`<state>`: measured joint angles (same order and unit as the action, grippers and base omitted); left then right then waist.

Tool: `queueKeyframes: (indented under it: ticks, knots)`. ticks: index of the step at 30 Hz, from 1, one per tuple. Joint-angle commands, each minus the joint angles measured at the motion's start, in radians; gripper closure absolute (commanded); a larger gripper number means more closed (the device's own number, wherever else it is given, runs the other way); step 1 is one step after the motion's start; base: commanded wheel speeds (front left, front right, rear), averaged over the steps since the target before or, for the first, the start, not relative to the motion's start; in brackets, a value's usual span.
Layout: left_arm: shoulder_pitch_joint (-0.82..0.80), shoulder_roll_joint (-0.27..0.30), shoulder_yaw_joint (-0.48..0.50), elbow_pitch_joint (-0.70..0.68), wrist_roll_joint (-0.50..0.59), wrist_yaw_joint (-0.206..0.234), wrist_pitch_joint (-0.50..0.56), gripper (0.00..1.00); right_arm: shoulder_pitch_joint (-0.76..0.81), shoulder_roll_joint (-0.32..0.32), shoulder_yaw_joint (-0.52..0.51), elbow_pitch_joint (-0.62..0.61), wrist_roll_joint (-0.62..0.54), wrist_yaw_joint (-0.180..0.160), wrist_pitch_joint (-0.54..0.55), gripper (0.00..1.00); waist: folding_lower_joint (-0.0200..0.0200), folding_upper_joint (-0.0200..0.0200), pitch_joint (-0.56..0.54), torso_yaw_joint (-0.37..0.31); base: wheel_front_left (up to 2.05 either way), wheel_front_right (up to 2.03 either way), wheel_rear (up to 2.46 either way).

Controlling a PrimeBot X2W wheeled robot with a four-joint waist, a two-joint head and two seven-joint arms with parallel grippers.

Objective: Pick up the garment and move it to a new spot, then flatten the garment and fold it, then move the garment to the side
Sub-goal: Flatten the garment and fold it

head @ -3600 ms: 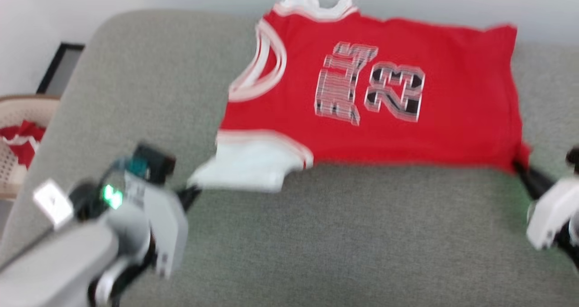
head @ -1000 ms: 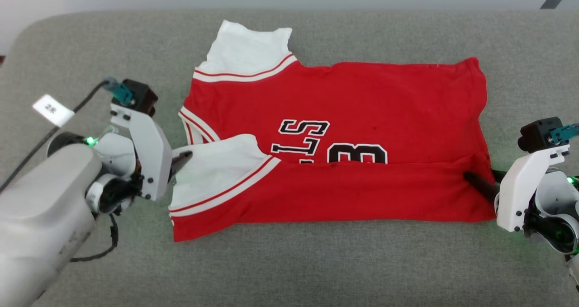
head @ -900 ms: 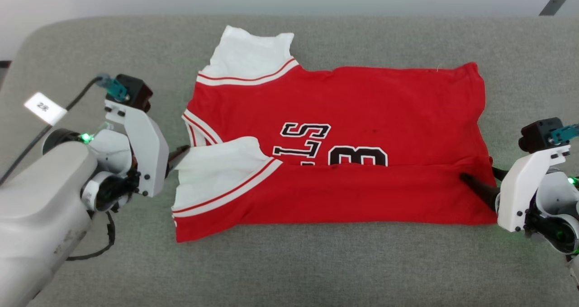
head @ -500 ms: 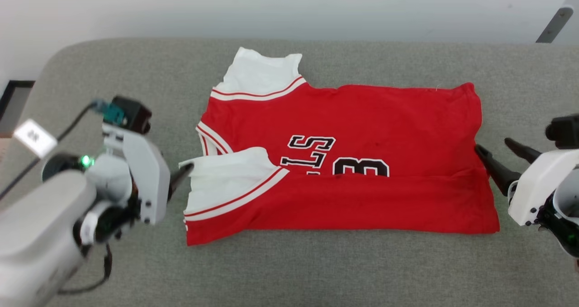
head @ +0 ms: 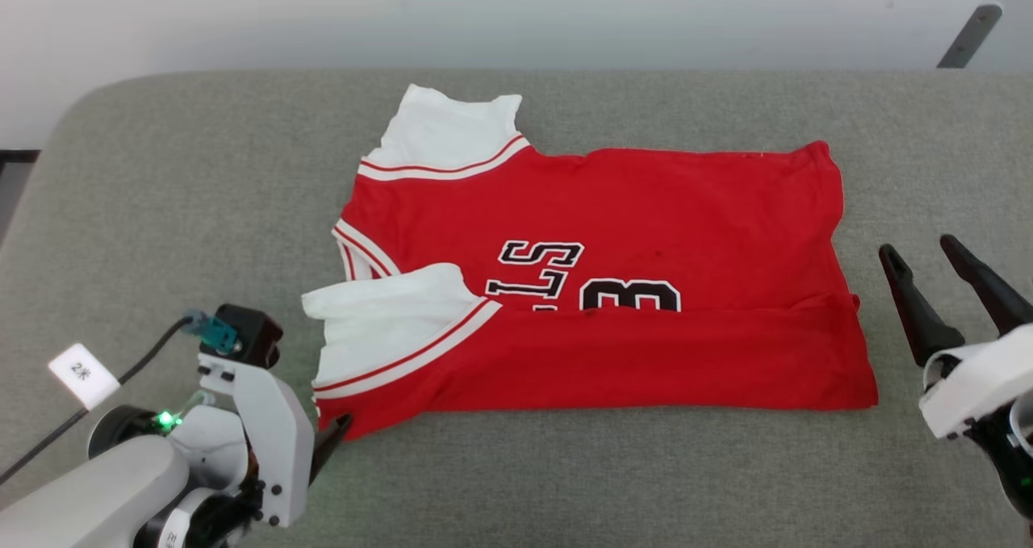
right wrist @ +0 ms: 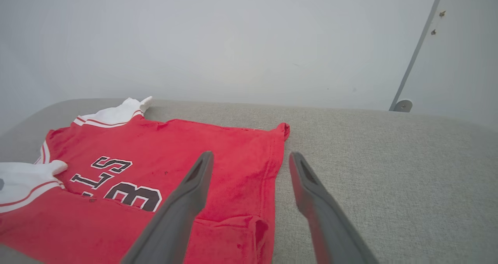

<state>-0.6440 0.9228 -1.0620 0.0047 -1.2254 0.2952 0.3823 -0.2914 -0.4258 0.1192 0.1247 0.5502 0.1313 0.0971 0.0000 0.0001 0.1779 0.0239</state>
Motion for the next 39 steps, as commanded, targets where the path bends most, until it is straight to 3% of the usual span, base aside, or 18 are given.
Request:
queueKeyframes:
  ticks: [1, 7, 15, 16, 17, 18, 26, 39]
  knots:
    - [0.013, 0.001, -0.001, 0.006, -0.003, 0.003, -0.008, 0.0, 0.019, 0.016, -0.022, -0.021, -0.01, -0.001, 0.0, 0.0, 0.0, -0.0001, 0.009, -0.008, 0.0, 0.0, 0.0]
    - [0.023, -0.038, -0.007, 0.094, -0.016, -0.026, -0.018, 0.0, 0.093, 0.078, -0.1, -0.107, -0.047, -0.001, 0.037, 0.0, 0.0, -0.0001, 0.032, -0.025, 0.0, 0.0, 0.0]
    - [0.017, -0.125, -0.014, 0.24, -0.036, -0.106, -0.044, 0.0, 0.187, 0.164, -0.192, -0.197, -0.08, -0.001, 0.086, 0.0, 0.0, -0.0001, 0.064, -0.04, 0.0, 0.0, 0.0]
    - [0.014, -0.135, -0.014, 0.259, -0.033, -0.115, -0.046, 0.09, 0.195, 0.172, -0.198, -0.202, -0.078, -0.001, 0.096, 0.0, 0.0, -0.0001, 0.067, -0.041, 0.0, 0.0, 0.0]
    - [0.012, -0.143, -0.016, 0.272, -0.035, -0.128, -0.045, 0.73, 0.203, 0.178, -0.2, -0.202, -0.074, -0.001, 0.112, 0.0, 0.0, -0.0001, 0.069, -0.041, 0.0, 0.0, 0.0]
    - [0.01, -0.151, -0.017, 0.284, -0.038, -0.141, -0.048, 1.0, 0.207, 0.179, -0.197, -0.203, -0.072, -0.001, 0.13, 0.0, 0.0, -0.0001, 0.07, -0.042, 0.0, 0.0, 0.0]
    - [-0.025, -0.19, -0.032, 0.348, -0.016, -0.207, -0.045, 1.0, 0.173, 0.162, -0.156, -0.158, -0.015, -0.001, 0.332, 0.0, 0.0, -0.0001, 0.077, -0.03, 0.0, 0.0, 0.0]
    - [-0.059, -0.236, -0.042, 0.378, -0.002, -0.243, -0.046, 1.0, 0.044, 0.128, -0.121, 0.053, -0.027, -0.001, 0.531, 0.0, 0.0, -0.0001, 0.084, 0.019, 0.0, 0.0, 0.0]
